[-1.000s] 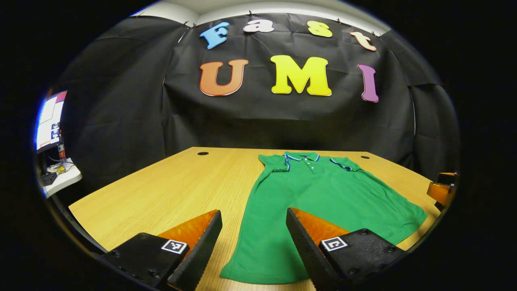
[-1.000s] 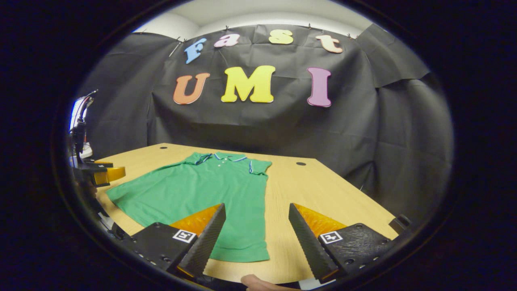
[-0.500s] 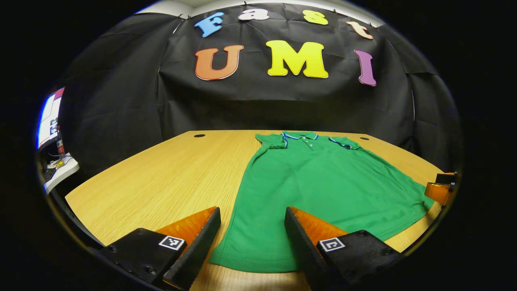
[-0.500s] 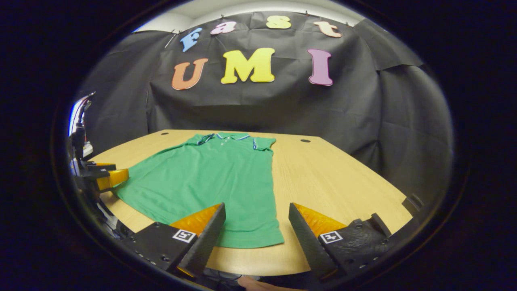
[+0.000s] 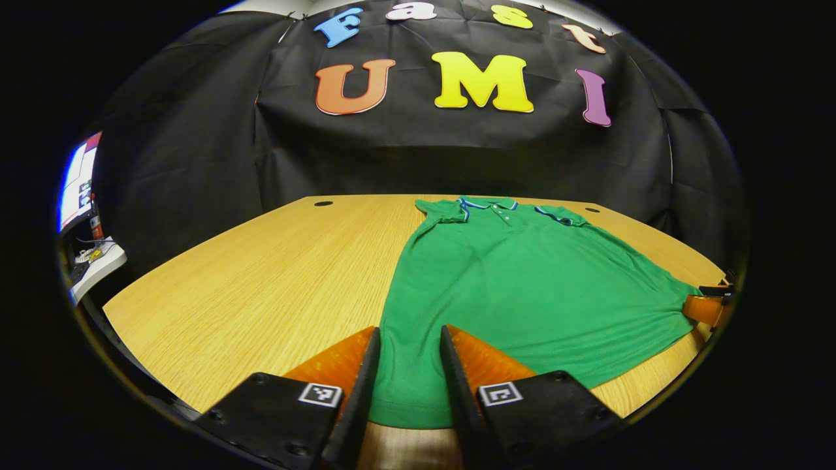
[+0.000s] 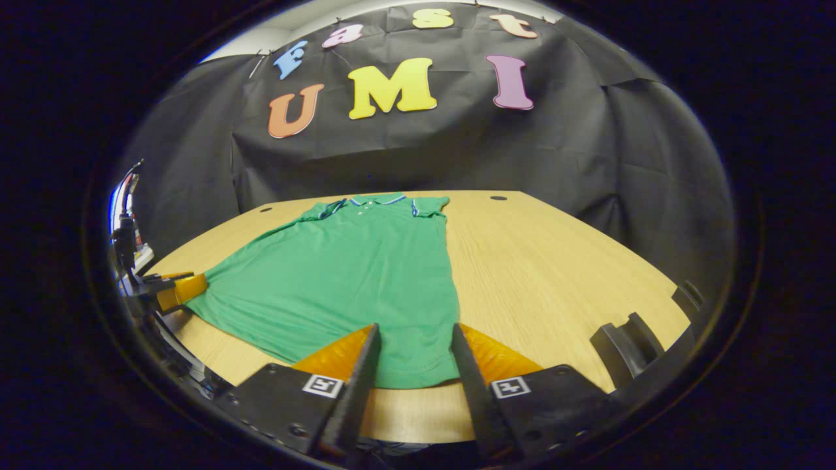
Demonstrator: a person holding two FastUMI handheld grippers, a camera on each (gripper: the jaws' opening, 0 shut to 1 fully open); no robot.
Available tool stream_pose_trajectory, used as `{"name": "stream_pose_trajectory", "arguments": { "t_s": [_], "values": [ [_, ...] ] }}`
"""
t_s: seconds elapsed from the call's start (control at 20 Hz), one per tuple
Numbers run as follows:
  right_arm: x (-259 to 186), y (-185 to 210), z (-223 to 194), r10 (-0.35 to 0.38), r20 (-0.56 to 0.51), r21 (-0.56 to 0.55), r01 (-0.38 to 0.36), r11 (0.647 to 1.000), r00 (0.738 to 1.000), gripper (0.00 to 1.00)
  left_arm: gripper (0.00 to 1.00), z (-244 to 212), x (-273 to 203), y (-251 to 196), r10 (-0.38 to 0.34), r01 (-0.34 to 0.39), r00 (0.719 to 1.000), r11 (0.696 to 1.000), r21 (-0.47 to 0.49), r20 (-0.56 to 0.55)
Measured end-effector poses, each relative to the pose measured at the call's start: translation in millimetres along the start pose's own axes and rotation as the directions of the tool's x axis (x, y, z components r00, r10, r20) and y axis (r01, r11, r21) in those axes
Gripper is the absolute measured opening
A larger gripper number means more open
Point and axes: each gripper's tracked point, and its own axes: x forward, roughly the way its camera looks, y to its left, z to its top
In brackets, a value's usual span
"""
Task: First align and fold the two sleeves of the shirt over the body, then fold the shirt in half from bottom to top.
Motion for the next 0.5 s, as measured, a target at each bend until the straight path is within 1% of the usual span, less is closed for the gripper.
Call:
{"name": "stream_pose_trajectory", "arguments": {
  "t_s": [0.05, 0.1, 0.15, 0.2, 0.25, 0.35, 0.5],
  "values": [
    [2, 6, -1, 0.013, -0.009, -0.002, -0.013, 1.0, 1.0, 0.47, 0.4, 1, -1, 1, 0.004, -0.004, 1.0, 1.0, -0.002, -0.002],
    [4, 12, 0, 0.031, -0.013, -0.019, -0.031, 0.999, 0.999, 0.26, 0.32, 1, -1, 1, 0.004, -0.004, 1.0, 1.0, -0.004, -0.002],
    [4, 13, 0, 0.032, -0.015, -0.033, -0.032, 0.999, 0.999, 0.19, 0.16, 2, -1, -1, 0.002, -0.002, 1.0, 1.0, -0.016, 0.002],
    [4, 13, 2, 0.035, -0.015, -0.045, -0.036, 0.998, 0.999, 0.06, 0.1, 2, -2, -3, -0.001, 0.001, 1.0, 1.0, -0.019, 0.002],
    [5, 13, 3, 0.039, -0.015, -0.053, -0.04, 0.998, 0.999, 0.01, 0.08, 2, -2, -4, -0.007, 0.007, 1.0, 1.0, -0.021, 0.002],
    [2, 13, 9, 0.043, -0.012, -0.054, -0.044, 0.998, 0.999, 0.01, 0.07, 5, -6, -4, -0.013, 0.013, 1.0, 1.0, -0.027, 0.002],
    [-8, 14, 30, 0.047, 0.047, -0.066, -0.044, 0.997, 0.998, 0.01, 0.07, 22, -9, -5, -0.026, 0.027, 0.999, 1.0, -0.012, 0.035]
  ]
}}
